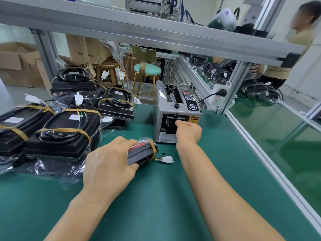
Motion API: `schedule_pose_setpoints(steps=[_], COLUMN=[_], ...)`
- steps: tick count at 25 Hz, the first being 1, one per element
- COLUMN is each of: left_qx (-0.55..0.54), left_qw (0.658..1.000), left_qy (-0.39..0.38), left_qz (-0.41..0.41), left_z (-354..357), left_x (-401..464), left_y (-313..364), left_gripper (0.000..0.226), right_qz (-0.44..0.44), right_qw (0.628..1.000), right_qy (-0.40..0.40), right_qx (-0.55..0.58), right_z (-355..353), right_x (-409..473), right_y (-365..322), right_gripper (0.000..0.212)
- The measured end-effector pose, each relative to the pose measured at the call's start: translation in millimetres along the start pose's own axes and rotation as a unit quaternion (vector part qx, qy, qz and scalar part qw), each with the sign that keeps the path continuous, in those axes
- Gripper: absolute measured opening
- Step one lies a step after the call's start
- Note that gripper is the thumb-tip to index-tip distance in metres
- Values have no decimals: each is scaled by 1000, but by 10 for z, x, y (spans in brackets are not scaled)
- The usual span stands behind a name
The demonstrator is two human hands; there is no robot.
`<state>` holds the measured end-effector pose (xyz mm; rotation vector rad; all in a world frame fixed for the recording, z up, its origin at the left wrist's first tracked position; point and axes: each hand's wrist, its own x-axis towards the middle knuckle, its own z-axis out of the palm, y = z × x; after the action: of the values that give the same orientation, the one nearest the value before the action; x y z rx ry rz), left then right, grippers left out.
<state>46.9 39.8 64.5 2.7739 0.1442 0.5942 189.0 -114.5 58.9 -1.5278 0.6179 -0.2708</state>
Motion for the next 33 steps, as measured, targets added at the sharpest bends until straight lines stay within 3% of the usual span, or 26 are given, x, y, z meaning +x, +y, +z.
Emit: schedule_pose_setpoints(steps=[2, 4, 6, 8, 12, 33], left_qx=[-2, -4, -1, -3, 1, -7], left_qw=[1000, 1000, 1000, 1000, 999, 999], left_qy=[1, 5, 1, 1, 2, 1], left_qz=[-5, -11, -20, -28, -32, -40], left_z=[1, 6, 12, 13, 13, 6], left_x=[0, 14, 38, 39, 4, -28], left_y=[-4, -11, -9, 0, 18, 70], left_gripper=[44, 45, 44, 40, 39, 43], right_qz=[37, 10, -40, -58, -67, -40], right_qw=[997, 980, 937, 908, 923, 943], right_qy=[-54, -193, -347, -413, -378, -329], right_qx=[45, 41, 11, -22, -31, 17], right_z=[-84, -247, -399, -464, -423, -333], right_x=[-163, -405, -651, -789, -802, -903], right_y=[-60, -71, -30, 45, 144, 319], right_gripper=[20, 21, 23, 24, 12, 13])
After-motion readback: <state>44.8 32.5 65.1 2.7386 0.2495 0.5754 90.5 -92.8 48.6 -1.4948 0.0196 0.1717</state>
